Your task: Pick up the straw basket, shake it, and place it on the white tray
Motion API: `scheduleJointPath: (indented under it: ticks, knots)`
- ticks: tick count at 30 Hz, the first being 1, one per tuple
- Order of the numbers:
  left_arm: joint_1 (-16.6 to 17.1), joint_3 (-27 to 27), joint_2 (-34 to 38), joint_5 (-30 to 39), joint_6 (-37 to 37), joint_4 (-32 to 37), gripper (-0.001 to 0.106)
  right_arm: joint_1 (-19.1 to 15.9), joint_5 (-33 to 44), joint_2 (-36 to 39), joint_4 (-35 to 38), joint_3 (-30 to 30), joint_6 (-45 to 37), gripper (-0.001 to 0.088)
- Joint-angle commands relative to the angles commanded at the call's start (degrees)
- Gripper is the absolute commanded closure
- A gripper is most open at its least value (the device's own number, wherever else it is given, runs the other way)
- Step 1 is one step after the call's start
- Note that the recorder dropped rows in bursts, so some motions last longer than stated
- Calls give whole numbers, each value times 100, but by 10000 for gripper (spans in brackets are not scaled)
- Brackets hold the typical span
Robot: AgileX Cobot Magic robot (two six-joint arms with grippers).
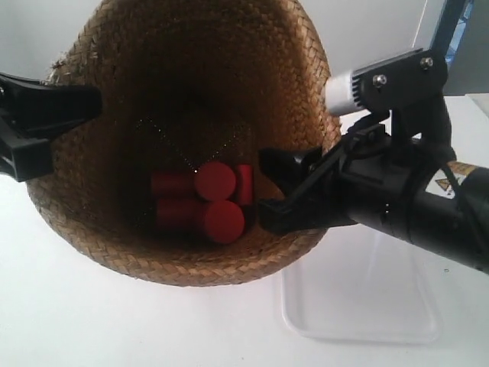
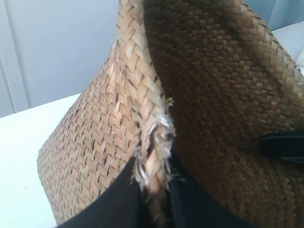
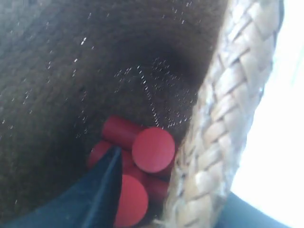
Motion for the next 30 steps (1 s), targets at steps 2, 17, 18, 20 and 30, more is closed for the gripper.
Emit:
scheduleJointPath:
  ticks: [2, 17, 18, 20, 30]
  knots:
    - [0, 0, 0, 0, 0, 0, 1053, -176, 333, 22, -645, -35, 968, 868]
    - [0, 0, 0, 0, 0, 0, 1053, -1215, 1815, 210, -684, -664, 1869, 868]
    - [0, 0, 0, 0, 0, 0, 1053, -1257, 1962, 247, -684, -795, 1948, 868]
    - [0, 0, 0, 0, 0, 0, 1053, -1304, 2202, 298, -696, -1040, 1962, 868]
    - [0, 0, 0, -165, -216, -74, 1053, -1344, 2735, 310, -696, -1440, 1950, 868]
